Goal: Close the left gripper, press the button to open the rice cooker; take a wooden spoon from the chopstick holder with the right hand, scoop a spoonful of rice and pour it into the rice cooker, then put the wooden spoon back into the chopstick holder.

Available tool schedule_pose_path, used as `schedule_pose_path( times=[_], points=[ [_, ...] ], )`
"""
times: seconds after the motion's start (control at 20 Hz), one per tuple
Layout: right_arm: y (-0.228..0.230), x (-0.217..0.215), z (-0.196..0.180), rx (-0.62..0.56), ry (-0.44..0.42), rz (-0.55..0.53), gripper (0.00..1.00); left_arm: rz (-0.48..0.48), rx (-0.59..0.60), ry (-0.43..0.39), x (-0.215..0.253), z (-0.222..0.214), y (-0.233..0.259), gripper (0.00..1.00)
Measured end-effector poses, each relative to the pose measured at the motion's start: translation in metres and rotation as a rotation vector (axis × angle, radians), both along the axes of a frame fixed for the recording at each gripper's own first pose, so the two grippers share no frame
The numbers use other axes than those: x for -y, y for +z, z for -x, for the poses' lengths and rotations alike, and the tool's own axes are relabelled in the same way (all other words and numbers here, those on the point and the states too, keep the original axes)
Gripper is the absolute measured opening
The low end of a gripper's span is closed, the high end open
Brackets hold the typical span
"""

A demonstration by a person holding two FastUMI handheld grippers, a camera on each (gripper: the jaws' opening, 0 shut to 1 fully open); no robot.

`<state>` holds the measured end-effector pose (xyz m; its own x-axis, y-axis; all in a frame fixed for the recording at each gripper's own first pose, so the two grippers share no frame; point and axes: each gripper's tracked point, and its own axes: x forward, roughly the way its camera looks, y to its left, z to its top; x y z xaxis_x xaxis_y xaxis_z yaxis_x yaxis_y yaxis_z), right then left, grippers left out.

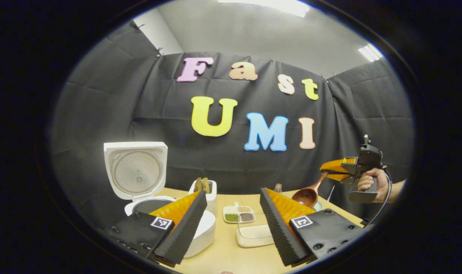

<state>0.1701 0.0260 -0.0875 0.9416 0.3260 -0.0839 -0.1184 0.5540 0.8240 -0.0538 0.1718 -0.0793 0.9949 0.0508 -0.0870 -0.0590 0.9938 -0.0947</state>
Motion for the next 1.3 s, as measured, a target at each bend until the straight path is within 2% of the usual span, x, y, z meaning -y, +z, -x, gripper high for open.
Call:
schedule_pose_path(
  times=[0.2, 0.5, 0.7, 1.0, 1.3],
  points=[
    [-0.021, 0.046, 0.009, -0.039, -0.08, 0.046, 0.05, 0.014, -0.022, 0.01, 0.012, -0.005, -0.002, 0.97],
    [-0.066, 0.095, 0.032, -0.067, -0.185, 0.237, 0.05, 0.0, -0.036, 0.013, 0.03, -0.005, 0.0, 0.97],
    [-0.1, 0.101, 0.029, -0.107, -0.203, 0.366, 0.05, -0.016, -0.033, 0.02, 0.036, 0.001, 0.011, 0.97],
    [-0.152, 0.087, 0.02, -0.16, -0.166, 0.471, 0.05, -0.037, -0.055, 0.052, 0.032, 0.01, 0.013, 0.97],
    [-0.182, 0.077, 0.001, -0.178, -0.153, 0.561, 0.05, -0.062, -0.078, 0.082, 0.024, 0.012, 0.014, 0.96]
  ],
)
